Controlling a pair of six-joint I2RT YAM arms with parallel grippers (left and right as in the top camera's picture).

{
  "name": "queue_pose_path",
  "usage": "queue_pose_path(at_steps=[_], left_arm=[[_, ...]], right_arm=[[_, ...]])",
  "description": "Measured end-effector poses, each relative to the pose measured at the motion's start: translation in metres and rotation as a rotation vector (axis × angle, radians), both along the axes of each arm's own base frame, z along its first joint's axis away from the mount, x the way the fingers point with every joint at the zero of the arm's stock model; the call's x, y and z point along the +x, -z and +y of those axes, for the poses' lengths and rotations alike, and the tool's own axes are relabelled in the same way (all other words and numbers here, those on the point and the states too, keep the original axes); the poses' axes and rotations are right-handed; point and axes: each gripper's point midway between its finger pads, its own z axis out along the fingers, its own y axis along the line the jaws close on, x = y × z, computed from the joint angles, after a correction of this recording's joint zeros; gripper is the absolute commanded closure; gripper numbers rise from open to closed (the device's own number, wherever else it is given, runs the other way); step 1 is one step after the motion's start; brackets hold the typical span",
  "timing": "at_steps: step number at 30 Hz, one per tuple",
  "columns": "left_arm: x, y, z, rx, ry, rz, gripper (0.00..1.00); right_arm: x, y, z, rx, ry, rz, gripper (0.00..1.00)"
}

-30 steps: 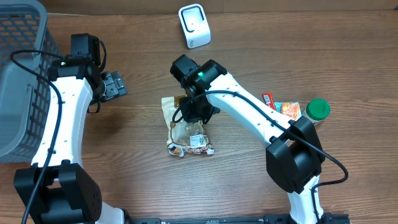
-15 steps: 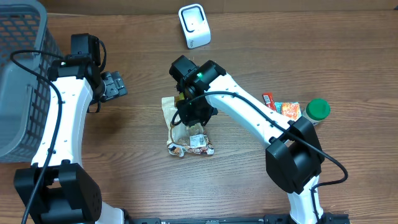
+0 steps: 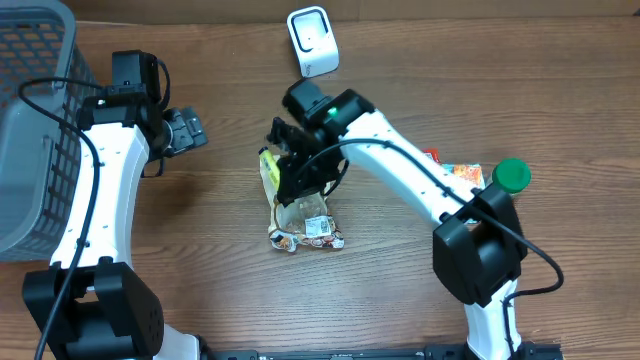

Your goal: Scan the item barcode

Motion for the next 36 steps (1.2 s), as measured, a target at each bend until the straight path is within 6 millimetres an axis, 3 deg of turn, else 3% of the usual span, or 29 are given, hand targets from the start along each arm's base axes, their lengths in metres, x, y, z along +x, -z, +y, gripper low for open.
queue_pose_path(at_steps=[7,14,20,25,36], left_arm=[[0.003,0.000,-0.036,-0.199,0.069,-0.015,0.02],[0.003,-0.014,-0.094,-0.472,0.213,-0.045,0.09],[-0.002,-0.020,-0.130,-0.551,0.304,-0.036,0.09],[-0.006,-0.019,-0.141,-0.553,0.332,-0.022,0.15],[-0.021,-0.013,-0.140,-0.535,0.321,0.045,0.18]], right_arm=[[0.005,-0.020,-0.003,0.182,-0.044,0.056,0.96],[-0.003,-0.026,0.005,0.232,-0.088,0.064,0.96],[-0.004,-0.027,0.006,0.238,-0.092,0.067,0.96],[-0.003,-0.027,0.005,0.238,-0.090,0.067,0.96],[0.000,-0.028,0.007,0.251,-0.093,0.052,0.96]])
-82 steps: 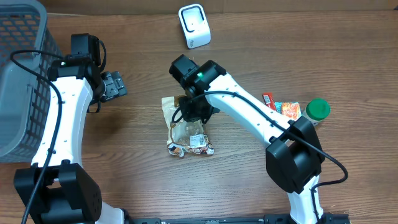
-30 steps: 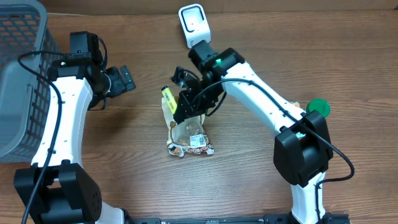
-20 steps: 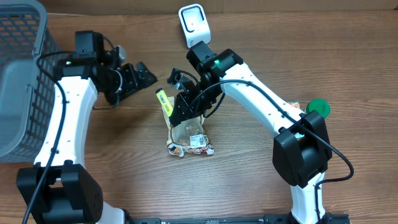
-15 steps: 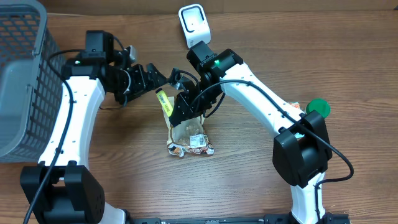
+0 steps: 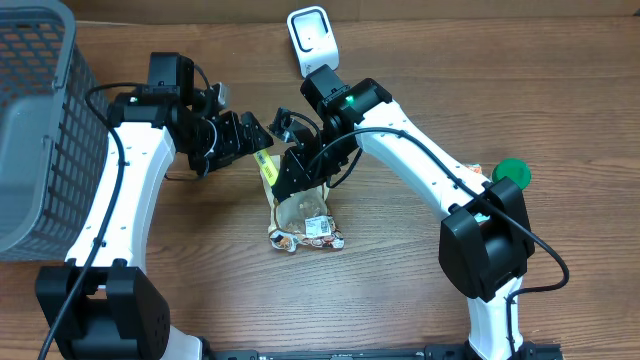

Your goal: Scan the item barcode

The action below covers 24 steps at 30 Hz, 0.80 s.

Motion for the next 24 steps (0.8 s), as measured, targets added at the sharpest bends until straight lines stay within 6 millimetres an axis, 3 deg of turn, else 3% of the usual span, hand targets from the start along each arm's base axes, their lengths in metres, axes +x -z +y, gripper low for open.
queue_pose_path(at_steps=[24], left_arm=[[-0.016,0.008,0.005,0.061,0.002,0.068,0.19]], right_arm=[[0.011,-0.001,-0.003,0.014,0.019,-0.020,0.96]])
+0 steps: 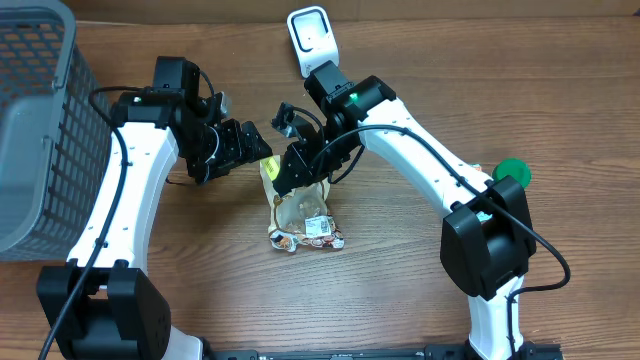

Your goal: Scan the item barcode

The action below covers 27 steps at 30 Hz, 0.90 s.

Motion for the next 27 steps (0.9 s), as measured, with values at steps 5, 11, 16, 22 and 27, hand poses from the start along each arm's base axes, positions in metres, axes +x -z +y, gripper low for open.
queue_pose_path(at_steps=[5,11,16,22,27], left_arm=[[-0.0024,0.0008,0.0008,0.005,-0.001,0.011,0.19],[-0.0032,0.0016,0.0025,0.015,-0.003,0.015,0.18],[-0.0038,0.0018,0.0038,0.023,-0.004,0.018,0.18],[-0.0038,0.0023,0.0049,0.030,-0.005,0.018,0.16],[-0.0038,0.0027,0.0056,0.035,-0.006,0.018,0.17]], right_arm=[[-0.0001,0.0000,0.0000,0.000,0.000,0.001,0.95],[-0.0001,0.0000,0.0000,0.000,0.000,0.001,0.95],[-0.0001,0.0000,-0.0001,-0.001,0.000,0.001,0.95],[0.0001,0.0000,0.0000,0.000,0.001,0.000,0.95],[0.0003,0.0002,0.0000,-0.001,0.000,-0.002,0.95]])
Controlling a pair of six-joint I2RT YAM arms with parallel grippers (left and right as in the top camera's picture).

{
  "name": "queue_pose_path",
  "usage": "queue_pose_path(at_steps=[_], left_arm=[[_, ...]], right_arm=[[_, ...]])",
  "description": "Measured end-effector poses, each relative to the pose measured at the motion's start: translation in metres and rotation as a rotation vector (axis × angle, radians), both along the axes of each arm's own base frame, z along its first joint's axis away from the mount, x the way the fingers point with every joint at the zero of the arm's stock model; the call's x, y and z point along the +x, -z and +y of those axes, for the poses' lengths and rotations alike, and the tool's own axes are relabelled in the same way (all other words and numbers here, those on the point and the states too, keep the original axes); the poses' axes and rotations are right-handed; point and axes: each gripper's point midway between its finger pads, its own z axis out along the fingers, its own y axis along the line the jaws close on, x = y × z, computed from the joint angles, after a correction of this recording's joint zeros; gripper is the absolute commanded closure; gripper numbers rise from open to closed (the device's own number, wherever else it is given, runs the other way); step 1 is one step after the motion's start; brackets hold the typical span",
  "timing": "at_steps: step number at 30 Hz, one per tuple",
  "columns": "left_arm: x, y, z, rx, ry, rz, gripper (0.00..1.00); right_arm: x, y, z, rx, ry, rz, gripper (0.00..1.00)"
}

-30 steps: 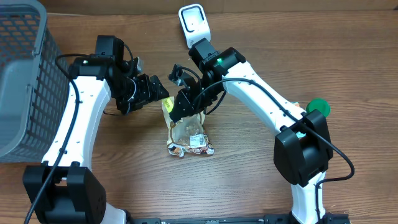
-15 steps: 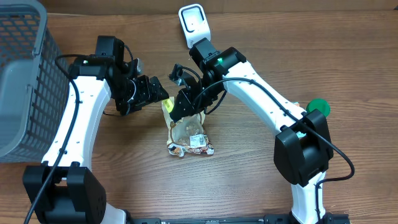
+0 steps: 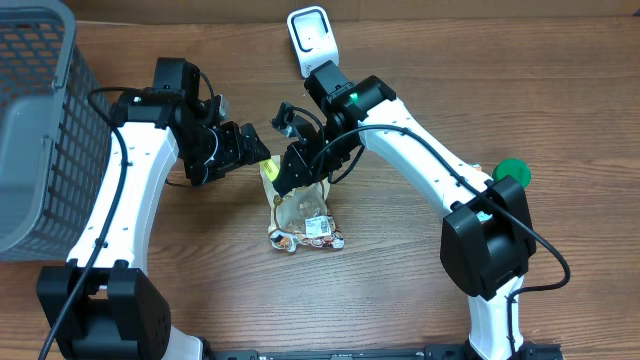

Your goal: Scan the item barcode

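Observation:
A crumpled clear snack bag [image 3: 303, 212] with a yellow top corner and a white barcode label [image 3: 319, 227] stands on the table's middle. My right gripper [image 3: 292, 172] is shut on the bag's upper part and holds it upright. My left gripper [image 3: 256, 152] has come in from the left. Its fingers look spread at the bag's yellow corner [image 3: 267, 170]. A white barcode scanner [image 3: 312, 40] stands at the back, behind the right wrist.
A grey mesh basket [image 3: 35, 120] fills the far left. At the right lie a green-lidded item [image 3: 512, 174] and an orange packet [image 3: 468, 173] beside the right arm's base. The wooden table's front edge is near the arm bases.
The left gripper has edged slightly lower and nearer to the bag's yellow corner. The right gripper and the bag have stayed as they were.
At first the right gripper held the bag's top while the left gripper was far off to the left near the basket. Then the left arm was beside the bag with its fingers spread. It has since stayed at the yellow corner, closing in a little.

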Motion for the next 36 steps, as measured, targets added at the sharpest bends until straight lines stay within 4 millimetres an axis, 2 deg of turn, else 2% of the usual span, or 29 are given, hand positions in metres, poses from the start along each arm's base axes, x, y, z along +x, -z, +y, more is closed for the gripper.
queue_pose_path(at_steps=[6,28,36], left_arm=[[0.0001,0.0001,0.0002,0.001,0.000,0.000,0.20],[-0.0038,0.0025,0.0044,0.026,-0.004,0.016,0.20],[-0.0029,0.0031,0.0060,0.037,-0.006,0.012,0.15]], right_arm=[[0.0005,0.0001,0.0002,0.001,0.000,-0.003,0.95],[0.0009,0.0005,0.0000,-0.002,0.001,-0.005,0.94],[0.0022,0.0003,0.0007,0.001,0.001,-0.012,0.93]])
